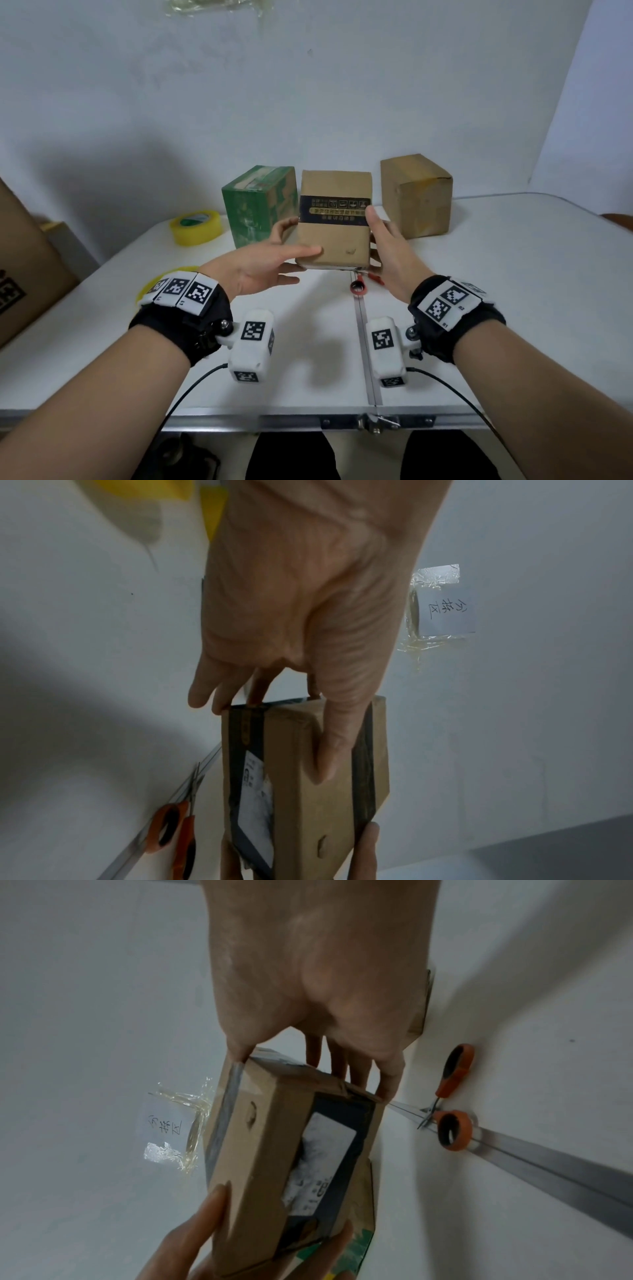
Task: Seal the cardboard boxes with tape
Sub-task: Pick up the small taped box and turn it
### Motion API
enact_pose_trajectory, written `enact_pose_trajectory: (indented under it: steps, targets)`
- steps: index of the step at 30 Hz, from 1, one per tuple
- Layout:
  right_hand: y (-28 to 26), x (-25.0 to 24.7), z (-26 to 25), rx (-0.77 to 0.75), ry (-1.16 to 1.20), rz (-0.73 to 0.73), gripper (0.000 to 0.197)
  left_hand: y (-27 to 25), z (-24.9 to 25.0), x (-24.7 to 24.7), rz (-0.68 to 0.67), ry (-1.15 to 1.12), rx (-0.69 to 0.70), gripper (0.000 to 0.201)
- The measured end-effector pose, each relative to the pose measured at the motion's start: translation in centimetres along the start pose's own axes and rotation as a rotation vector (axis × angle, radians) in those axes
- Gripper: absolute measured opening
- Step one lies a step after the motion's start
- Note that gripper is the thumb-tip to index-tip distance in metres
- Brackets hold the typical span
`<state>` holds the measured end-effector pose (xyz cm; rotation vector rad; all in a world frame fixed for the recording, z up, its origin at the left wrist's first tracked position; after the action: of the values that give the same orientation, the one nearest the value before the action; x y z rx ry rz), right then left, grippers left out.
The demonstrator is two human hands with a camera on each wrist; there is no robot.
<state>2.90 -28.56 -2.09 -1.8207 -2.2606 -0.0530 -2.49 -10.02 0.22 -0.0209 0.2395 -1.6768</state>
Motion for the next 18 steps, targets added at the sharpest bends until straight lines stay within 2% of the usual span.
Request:
enact_pose_trajectory:
  steps: [5, 9, 12, 15, 18]
  targets:
    - [-0.5, 0.4, 0.1, -0.012, -0.059, -0.005, 0.055, -0.2, -0.3, -0.1, 0.021, 0.025, 0.010, 0.083]
    - [-1.0, 1.5, 1.0, 0.082, -0.236, -0.122, 0.057, -0.6, -0.9, -0.8, 0.061, 0.150, -0.023, 0.076]
    - [-0.7, 2.4, 1.8, 0.173, -0.325, -0.127, 0.052, -1.0, -0.8, -2.6, 0.159, 0.475, -0.050, 0.067]
    - [0.1, 3.3, 2.6, 0.267, -0.456, -0.109, 0.081, -1.7, 0.2, -6.4, 0.341, 0.912, -0.016, 0.065]
    - [1.2, 3.9, 3.0, 0.251, -0.609, -0.120, 0.089, -2.3, -0.2, -10.2, 0.400, 1.125, -0.098, 0.061]
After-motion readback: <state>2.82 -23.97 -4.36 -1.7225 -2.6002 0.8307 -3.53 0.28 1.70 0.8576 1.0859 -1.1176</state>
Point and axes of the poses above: each hand's wrist, its own y-axis towards the middle knuckle, its own x-axis out of the palm, z = x × y, the point moved 5 cm from there along y, towards the middle knuckle, and after that the axes turned 4 degrees about x, right-handed, at the moved point
